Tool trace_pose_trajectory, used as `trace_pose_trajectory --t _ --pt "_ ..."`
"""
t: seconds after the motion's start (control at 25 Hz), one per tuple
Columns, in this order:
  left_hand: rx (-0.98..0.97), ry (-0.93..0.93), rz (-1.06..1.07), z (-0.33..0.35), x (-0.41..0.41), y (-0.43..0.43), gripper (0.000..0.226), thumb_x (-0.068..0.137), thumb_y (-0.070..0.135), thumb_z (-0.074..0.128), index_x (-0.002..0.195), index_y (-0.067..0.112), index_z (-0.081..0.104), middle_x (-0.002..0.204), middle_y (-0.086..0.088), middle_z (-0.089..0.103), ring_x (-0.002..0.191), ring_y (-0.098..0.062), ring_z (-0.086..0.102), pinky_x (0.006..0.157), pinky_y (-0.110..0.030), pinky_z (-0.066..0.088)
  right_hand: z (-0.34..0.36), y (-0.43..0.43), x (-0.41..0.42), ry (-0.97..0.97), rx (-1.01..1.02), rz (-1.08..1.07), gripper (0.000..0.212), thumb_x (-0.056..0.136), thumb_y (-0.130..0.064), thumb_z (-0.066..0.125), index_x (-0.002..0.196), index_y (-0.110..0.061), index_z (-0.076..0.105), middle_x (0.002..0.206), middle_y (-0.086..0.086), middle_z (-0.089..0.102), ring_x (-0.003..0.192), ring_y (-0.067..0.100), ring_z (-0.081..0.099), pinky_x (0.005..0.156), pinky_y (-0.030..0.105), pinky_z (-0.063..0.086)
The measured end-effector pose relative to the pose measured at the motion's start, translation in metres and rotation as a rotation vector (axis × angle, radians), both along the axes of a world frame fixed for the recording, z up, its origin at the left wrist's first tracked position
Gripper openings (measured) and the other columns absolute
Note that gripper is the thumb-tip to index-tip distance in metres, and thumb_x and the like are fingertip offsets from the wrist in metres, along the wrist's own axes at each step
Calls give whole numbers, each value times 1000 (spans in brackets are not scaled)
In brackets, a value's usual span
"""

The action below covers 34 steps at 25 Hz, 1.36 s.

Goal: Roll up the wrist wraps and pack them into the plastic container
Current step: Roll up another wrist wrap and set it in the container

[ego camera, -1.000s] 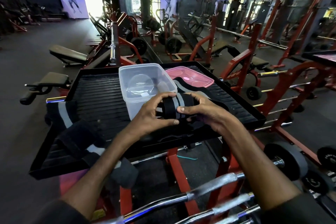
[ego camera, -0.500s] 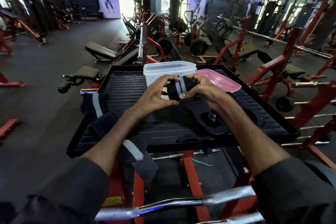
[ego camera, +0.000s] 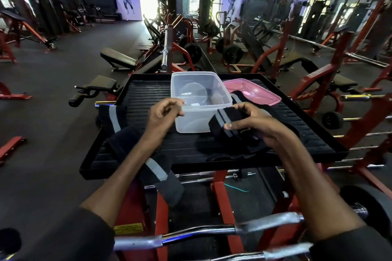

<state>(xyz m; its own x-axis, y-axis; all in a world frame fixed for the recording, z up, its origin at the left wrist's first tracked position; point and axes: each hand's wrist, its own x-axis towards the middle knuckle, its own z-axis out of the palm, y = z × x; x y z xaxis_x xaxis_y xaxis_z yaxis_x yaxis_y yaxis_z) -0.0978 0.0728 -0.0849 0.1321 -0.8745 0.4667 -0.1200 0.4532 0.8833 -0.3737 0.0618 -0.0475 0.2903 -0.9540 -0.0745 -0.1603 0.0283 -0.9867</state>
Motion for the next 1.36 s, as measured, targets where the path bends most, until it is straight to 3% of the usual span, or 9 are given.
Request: trace_pose_trajectory --t 0.12,0.28,0.48,0.68,0.92,1.0,1.12,1.24,1.36 --pt "98 213 150 9 -5 -4 27 99 12 60 125 4 60 102 5 66 87 5 63 79 -12 50 6 -10 -1 -123 56 -30 76 61 -10 91 130 -13 60 104 11 71 70 17 71 52 26 48" --pt "538 70 -62 14 -10 -16 47 101 48 50 138 20 45 123 6 62 112 -11 58 91 -33 44 3 -17 17 -26 152 76 77 52 -14 92 123 -21 63 102 5 75 88 23 69 72 35 47" --pt "401 102 -56 18 -9 -5 32 107 41 42 128 23 56 110 5 73 89 -4 73 61 -21 56 0 -12 34 0 31 81 81 64 14 84 133 -17 54 115 1 73 106 19 71 81 31 60" --pt "270 147 -16 26 15 -6 34 105 41 48 132 22 53 110 8 73 87 1 74 60 -20 58 10 -33 56 2 -65 119 94 57 9 88 139 -20 50 124 0 71 117 17 67 98 35 57" --pt "388 151 -9 26 44 -37 21 103 32 54 110 15 64 87 6 78 74 -5 73 57 -17 55 5 -57 88 57 -29 126 81 62 16 81 131 -14 51 115 3 71 107 20 68 70 23 58" --pt "419 195 10 18 45 -43 24 101 32 59 108 10 65 88 3 78 84 -15 72 60 -20 56 -4 -58 94 103 -75 106 86 62 18 81 133 -14 45 121 4 66 114 21 64 74 20 57" --pt "366 190 163 15 42 -44 48 102 30 59 142 8 45 130 -7 60 119 -21 57 87 -25 53 -10 -65 91 165 -140 82 92 63 7 87 138 -12 39 124 2 62 117 19 61 81 15 54" --pt "163 159 362 12 35 -29 53 97 30 56 147 20 42 143 -5 49 127 -15 52 98 -24 45 -15 -63 93 376 -233 105 143 48 -32 95 160 -28 7 151 0 47 138 22 46 117 41 38" --pt "-7 66 362 7 14 -7 35 99 15 53 133 24 53 135 -8 55 119 -10 56 102 -24 48 -30 -51 107 582 -239 117 153 44 -53 85 154 -43 -20 157 10 46 144 35 42 121 62 21"
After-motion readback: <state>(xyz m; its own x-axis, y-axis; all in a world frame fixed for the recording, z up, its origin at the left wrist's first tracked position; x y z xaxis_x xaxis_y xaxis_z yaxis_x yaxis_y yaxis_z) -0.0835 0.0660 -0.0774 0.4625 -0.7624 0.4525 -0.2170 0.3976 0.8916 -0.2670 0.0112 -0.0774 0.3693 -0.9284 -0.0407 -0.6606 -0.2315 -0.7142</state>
